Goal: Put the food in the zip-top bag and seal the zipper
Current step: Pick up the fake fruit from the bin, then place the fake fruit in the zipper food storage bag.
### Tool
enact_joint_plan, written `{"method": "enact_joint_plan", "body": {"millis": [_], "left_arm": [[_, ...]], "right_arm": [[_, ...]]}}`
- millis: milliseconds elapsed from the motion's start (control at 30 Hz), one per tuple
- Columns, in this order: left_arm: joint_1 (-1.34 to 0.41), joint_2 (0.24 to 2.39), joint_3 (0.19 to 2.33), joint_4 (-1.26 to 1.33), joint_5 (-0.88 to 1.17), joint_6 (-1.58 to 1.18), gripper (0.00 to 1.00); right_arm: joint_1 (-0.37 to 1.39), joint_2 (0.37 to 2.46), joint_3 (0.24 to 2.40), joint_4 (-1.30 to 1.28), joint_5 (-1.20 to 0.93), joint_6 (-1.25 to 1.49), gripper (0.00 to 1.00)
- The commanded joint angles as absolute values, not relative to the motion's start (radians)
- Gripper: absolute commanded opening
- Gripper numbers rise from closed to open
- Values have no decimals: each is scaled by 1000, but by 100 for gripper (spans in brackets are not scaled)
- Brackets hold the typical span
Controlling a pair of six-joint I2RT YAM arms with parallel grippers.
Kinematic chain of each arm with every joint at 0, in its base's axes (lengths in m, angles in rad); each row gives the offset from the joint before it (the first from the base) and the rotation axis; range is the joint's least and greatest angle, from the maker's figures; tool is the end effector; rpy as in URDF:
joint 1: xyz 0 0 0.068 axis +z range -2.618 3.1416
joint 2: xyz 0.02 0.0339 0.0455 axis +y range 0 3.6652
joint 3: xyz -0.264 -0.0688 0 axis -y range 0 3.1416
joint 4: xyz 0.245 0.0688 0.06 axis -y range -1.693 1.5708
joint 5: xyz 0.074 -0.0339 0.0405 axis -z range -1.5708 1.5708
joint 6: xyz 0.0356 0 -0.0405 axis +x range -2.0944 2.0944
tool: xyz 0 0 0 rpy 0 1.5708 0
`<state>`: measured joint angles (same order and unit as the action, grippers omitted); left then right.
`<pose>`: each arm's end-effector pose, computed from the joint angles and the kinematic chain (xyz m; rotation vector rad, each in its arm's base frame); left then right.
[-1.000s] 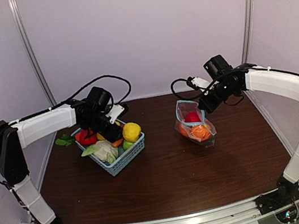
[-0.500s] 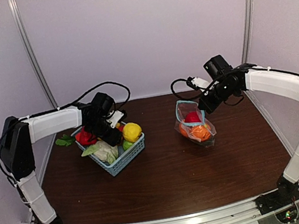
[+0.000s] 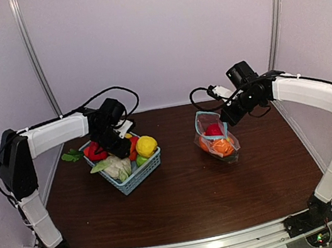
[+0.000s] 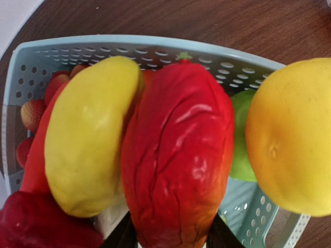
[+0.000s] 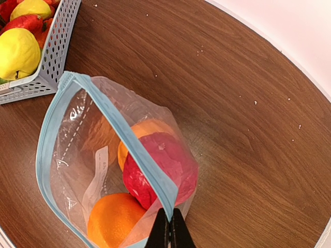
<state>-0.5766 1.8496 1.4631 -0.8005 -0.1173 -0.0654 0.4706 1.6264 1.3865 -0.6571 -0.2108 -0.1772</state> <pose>0.3235 -0.2054 0.2291 0.6628 2.6599 -0.0153 0.3129 0.1675 0.2921 -0.8758 2.3201 0.3862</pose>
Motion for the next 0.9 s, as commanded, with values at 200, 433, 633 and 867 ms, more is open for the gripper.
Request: {"method": "enact_joint_plan", "body": {"millis": [200,433,633,867], "left_arm": [[-583,1721,1654,-1058,-156,-163,33],[-703,1728,1770,-859,308,-237,34],[-784,1793,1790,-643,567,-413,32],[-872,1958,1827,-497,685,-581,29]], "right_arm": [[465,1594,1383,-654,-230,-173,0],[465,1591,1391,-662,-235,-172,0],[465,1568,1398,-663,-240,-161,0],[464,1565,1409,-664,-255,-155,0]]}}
